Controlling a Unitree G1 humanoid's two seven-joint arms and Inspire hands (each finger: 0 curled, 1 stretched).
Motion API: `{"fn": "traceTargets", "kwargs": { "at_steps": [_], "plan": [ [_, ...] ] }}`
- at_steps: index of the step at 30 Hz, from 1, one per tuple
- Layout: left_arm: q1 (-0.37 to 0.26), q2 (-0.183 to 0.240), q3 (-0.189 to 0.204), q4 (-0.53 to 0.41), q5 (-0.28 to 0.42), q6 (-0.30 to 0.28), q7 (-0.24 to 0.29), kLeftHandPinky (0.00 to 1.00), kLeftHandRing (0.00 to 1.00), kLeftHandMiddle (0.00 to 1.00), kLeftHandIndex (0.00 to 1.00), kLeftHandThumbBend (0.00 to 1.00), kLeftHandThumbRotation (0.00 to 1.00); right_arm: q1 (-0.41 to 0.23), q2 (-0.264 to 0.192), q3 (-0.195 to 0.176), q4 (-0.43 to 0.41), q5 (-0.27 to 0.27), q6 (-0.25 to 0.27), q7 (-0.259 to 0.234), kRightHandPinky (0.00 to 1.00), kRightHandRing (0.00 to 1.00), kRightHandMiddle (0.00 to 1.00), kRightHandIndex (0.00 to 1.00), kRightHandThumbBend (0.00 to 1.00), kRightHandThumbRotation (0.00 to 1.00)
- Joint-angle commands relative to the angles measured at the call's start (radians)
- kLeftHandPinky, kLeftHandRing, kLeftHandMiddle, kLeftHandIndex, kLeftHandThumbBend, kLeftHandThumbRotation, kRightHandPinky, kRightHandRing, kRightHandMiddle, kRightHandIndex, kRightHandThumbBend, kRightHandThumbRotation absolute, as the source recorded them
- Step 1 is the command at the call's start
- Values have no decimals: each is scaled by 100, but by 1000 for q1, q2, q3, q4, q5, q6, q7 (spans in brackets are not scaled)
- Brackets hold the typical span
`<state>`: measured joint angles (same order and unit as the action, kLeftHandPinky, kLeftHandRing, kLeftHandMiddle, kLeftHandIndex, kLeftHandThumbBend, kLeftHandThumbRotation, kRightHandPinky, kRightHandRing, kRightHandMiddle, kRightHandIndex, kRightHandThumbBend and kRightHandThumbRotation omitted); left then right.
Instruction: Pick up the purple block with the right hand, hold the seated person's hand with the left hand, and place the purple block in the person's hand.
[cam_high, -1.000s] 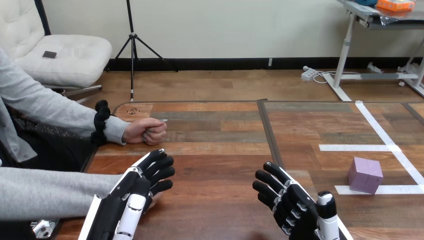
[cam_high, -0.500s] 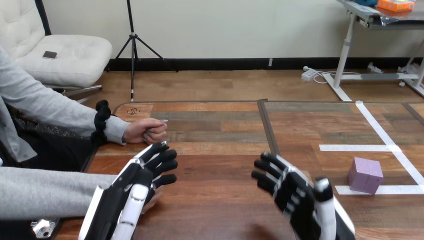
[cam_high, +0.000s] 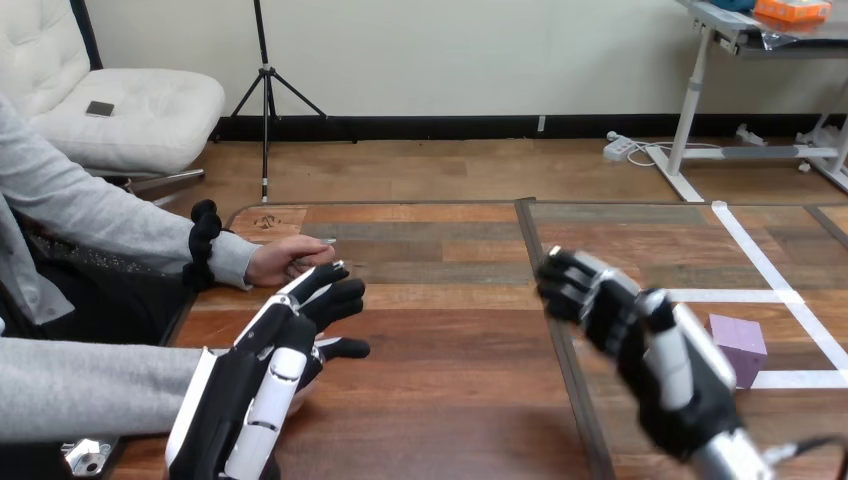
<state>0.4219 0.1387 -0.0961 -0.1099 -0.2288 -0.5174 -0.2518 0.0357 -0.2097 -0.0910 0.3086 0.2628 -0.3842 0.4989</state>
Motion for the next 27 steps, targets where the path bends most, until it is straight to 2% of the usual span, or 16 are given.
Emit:
{"fn": "traceTargets", "kwargs": {
  "at_steps": [1, 6, 10, 18, 23, 27],
  "plan": [
    [-63, -18, 33, -19, -20, -12, 1, 67, 82, 80, 80, 54, 86, -194, -75, -67, 94, -30, -71, -31, 83, 85, 85, 84, 99, 98],
    [-59, -20, 38, -19, -12, -17, 9, 68, 82, 78, 79, 58, 86, -238, -101, -83, 159, -36, -101, -36, 81, 85, 84, 84, 100, 96],
    [-53, -22, 41, -20, -20, -15, 10, 69, 81, 78, 79, 60, 85, -287, -124, -102, 252, -43, -149, -39, 81, 85, 84, 83, 100, 95],
    [-50, -22, 48, -8, -39, -21, -5, 71, 82, 78, 79, 63, 83, -369, -164, -123, 415, -64, -229, -49, 81, 84, 83, 83, 93, 93],
    [-54, -17, 54, 6, -55, -33, -29, 73, 82, 78, 79, 62, 82, -408, -193, -131, 478, -77, -223, -59, 82, 84, 84, 84, 93, 90],
    [-56, -19, 60, 14, -67, -38, -44, 74, 82, 78, 78, 63, 82, -451, -226, -135, 560, -105, -242, -76, 84, 86, 84, 84, 92, 87]
  ]
}}
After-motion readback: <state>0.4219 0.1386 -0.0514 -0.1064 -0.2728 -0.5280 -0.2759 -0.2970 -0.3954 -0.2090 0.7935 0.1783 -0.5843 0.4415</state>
